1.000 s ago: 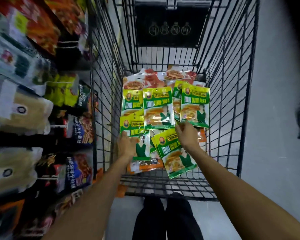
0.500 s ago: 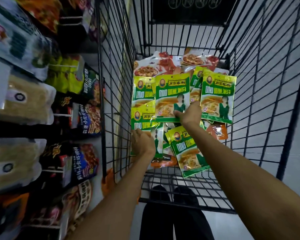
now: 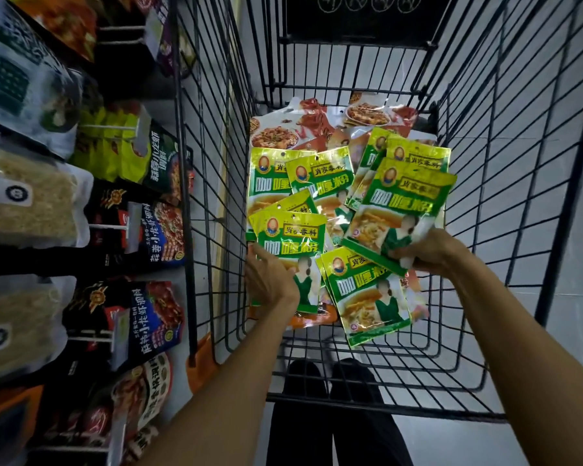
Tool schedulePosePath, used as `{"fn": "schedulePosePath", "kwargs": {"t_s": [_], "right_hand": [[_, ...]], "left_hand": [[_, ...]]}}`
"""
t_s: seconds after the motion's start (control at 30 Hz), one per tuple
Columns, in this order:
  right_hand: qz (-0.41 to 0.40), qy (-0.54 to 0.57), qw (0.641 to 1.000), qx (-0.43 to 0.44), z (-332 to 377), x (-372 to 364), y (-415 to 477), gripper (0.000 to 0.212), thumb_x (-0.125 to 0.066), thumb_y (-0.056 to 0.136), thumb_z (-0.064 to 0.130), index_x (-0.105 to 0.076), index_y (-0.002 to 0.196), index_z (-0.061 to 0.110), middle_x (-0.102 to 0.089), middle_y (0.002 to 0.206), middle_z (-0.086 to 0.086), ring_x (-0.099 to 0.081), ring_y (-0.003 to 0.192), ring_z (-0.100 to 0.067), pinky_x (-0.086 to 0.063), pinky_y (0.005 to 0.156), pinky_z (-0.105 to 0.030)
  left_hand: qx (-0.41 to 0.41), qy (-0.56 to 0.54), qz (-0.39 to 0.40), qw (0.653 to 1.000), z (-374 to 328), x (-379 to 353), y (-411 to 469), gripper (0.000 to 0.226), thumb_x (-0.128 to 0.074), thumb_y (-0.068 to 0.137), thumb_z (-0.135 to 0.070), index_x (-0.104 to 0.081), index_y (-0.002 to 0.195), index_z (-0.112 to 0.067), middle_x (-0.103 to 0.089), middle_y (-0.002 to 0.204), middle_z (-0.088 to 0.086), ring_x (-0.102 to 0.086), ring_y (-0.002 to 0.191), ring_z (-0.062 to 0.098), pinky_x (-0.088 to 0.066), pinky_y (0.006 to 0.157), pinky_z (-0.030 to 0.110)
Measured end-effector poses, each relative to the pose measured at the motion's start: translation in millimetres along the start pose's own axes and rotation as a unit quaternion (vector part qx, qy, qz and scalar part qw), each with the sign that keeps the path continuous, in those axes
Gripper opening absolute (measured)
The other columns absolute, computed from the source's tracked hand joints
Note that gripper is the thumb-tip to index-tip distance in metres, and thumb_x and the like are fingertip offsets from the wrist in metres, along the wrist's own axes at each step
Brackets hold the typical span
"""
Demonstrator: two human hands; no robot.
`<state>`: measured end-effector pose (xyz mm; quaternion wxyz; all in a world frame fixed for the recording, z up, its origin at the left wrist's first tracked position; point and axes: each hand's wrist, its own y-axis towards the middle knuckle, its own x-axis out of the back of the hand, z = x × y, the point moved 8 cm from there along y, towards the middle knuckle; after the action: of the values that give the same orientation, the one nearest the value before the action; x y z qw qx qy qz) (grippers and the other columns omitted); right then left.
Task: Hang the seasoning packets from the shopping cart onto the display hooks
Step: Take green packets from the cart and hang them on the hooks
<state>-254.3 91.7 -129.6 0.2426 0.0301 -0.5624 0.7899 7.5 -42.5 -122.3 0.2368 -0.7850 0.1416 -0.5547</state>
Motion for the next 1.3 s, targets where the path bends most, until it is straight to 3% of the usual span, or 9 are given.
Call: {"fn": "schedulePosePath", "kwargs": {"t_s": [0.13, 0.27, 0.43, 0.53, 0.6, 0.77, 0.9, 1.2, 1.3], "right_hand": [[0.044, 0.058, 0.996, -0.043, -16.6, -6.6, -0.6, 0.047, -0.074, 0.073, -0.011, -0.057, 0.117, -0.014, -0.064, 0.118, -0.026, -0.063, 0.108, -0.039, -0.05, 0.098, -0.049], [0.052, 0.133, 0.989, -0.041, -17.6, -6.4, 1.2, 0.033, -0.071, 0.079, -0.005, -0.059, 0.108, -0.015, -0.062, 0.122, -0.027, -0.065, 0.1, -0.036, -0.056, 0.087, -0.04], [-0.003, 0.168, 0.985, -0.044, -10.1, -7.4, 7.6, 0.056, -0.071, 0.085, 0.037, -0.058, 0.117, -0.008, -0.06, 0.124, -0.019, -0.06, 0.107, -0.033, -0.051, 0.087, -0.042], [0.004, 0.212, 0.977, -0.025, 0.7, -13.7, 8.1, 0.055, -0.069, 0.087, 0.032, -0.055, 0.124, -0.007, -0.064, 0.12, -0.019, -0.065, 0.097, -0.029, -0.057, 0.08, -0.04], [0.025, 0.251, 0.968, -0.004, 9.6, -19.3, 4.8, 0.047, -0.067, 0.09, 0.022, -0.054, 0.124, -0.009, -0.065, 0.118, -0.022, -0.068, 0.087, -0.026, -0.058, 0.069, -0.037], [-0.007, 0.272, 0.962, 0.034, 15.5, -20.9, -1.1, 0.032, -0.058, 0.091, -0.004, -0.051, 0.12, -0.016, -0.058, 0.126, -0.03, -0.061, 0.1, -0.033, -0.051, 0.091, -0.045], [-0.037, 0.27, 0.961, 0.054, 16.2, -14.2, -10.7, 0.024, -0.054, 0.091, -0.009, -0.054, 0.114, -0.001, -0.06, 0.114, -0.022, -0.061, 0.103, -0.037, -0.051, 0.091, -0.049], [-0.01, 0.326, 0.933, 0.154, 69.5, 25.6, -90.9, 0.016, -0.066, 0.089, 0.01, -0.053, 0.093, 0.002, -0.07, 0.09, -0.015, -0.069, 0.078, -0.023, -0.061, 0.071, -0.039], [0.016, 0.299, 0.929, 0.217, 110.1, 37.5, -135.8, 0.015, -0.066, 0.089, 0.012, -0.054, 0.081, 0.008, -0.072, 0.066, -0.001, -0.07, 0.059, -0.01, -0.06, 0.056, -0.028]], "left_hand": [[-0.014, -0.071, -0.049, 0.996, -8.3, 12.8, 2.5, 0.094, -0.088, 0.062, -0.017, -0.036, 0.139, -0.003, -0.048, 0.136, 0.017, -0.042, 0.128, 0.033, -0.035, 0.105, 0.042], [0.007, -0.147, -0.023, 0.989, -3.4, 12.6, 7.4, 0.067, -0.089, 0.06, -0.015, -0.055, 0.116, 0.0, -0.06, 0.118, 0.016, -0.056, 0.11, 0.031, -0.047, 0.078, 0.038], [0.055, -0.265, 0.037, 0.962, 11.7, 6.4, 12.1, 0.068, -0.084, 0.069, -0.006, -0.051, 0.127, 0.007, -0.059, 0.122, 0.015, -0.053, 0.094, 0.017, -0.049, 0.068, 0.02], [0.033, -0.3, 0.062, 0.951, 12.3, 5.8, 14.3, 0.047, -0.082, 0.07, -0.004, -0.061, 0.113, -0.002, -0.059, 0.092, -0.001, -0.053, 0.069, 0.009, -0.042, 0.046, 0.008], [0.021, -0.309, 0.074, 0.948, 11.1, 5.4, 14.4, 0.031, -0.081, 0.073, -0.006, -0.065, 0.1, -0.006, -0.065, 0.091, 0.003, -0.061, 0.078, 0.019, -0.047, 0.057, 0.019], [0.01, -0.314, 0.056, 0.948, 3.2, 12.9, 10.4, 0.05, -0.075, 0.082, -0.015, -0.054, 0.125, 0.001, -0.062, 0.117, 0.009, -0.059, 0.108, 0.025, -0.048, 0.082, 0.029], [-0.026, -0.31, 0.044, 0.949, -6.3, 27.0, 7.9, 0.018, -0.074, 0.082, -0.012, -0.062, 0.093, -0.006, -0.064, 0.088, 0.007, -0.063, 0.081, 0.026, -0.047, 0.061, 0.024], [-0.092, -0.382, 0.004, 0.92, -57.3, 122.6, -23.0, 0.023, -0.072, 0.084, -0.029, -0.059, 0.079, -0.01, -0.064, 0.08, 0.008, -0.057, 0.073, 0.015, -0.048, 0.055, 0.014], [-0.112, -0.424, 0.0, 0.899, -76.6, 174.9, -42.1, 0.028, -0.07, 0.085, -0.033, -0.051, 0.072, -0.017, -0.049, 0.066, -0.003, -0.045, 0.057, 0.012, -0.036, 0.039, 0.014]]}}
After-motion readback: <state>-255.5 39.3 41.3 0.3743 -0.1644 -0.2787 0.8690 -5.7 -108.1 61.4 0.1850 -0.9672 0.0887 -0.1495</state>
